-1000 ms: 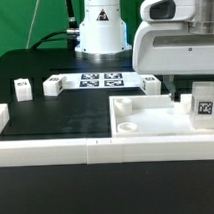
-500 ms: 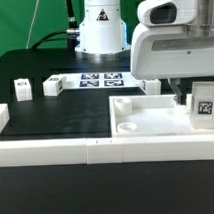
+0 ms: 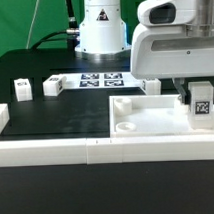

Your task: Assemble one leg

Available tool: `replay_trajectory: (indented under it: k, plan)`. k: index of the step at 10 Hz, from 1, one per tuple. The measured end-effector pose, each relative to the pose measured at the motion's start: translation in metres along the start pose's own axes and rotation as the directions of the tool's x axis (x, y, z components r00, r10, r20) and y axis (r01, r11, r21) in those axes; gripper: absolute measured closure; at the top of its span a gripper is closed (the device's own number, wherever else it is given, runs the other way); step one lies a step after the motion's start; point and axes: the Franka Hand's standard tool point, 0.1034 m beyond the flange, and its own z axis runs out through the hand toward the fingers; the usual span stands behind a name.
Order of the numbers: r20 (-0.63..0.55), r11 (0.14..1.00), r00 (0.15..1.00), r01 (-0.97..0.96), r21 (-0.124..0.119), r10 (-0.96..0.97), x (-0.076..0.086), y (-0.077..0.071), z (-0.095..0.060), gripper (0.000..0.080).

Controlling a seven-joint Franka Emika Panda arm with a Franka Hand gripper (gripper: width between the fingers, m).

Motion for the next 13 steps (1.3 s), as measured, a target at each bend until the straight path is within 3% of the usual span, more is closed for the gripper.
replay_trajectory:
  k: [3, 5, 10, 12, 13]
  plan:
    - [-0.002, 0.947, 0.948, -0.320, 0.017, 0.320, 0.0002, 0.0001, 0.0009, 0.0509]
    - [0.005, 0.859, 0.859, -0.511, 0.026, 0.511, -0.0002, -0.0019, 0.0013, 0.0509]
    - [0.040, 0.404, 0.405, -0.914, 0.033, 0.913, 0.0000, -0.0042, 0.0019, 0.0509]
    - [0.056, 0.147, 0.149, -0.988, 0.049, 0.987, 0.0007, -0.0052, 0.0018, 0.0509]
    - [0.057, 0.105, 0.107, -0.993, 0.047, 0.993, 0.0008, -0.0053, 0.0017, 0.0509]
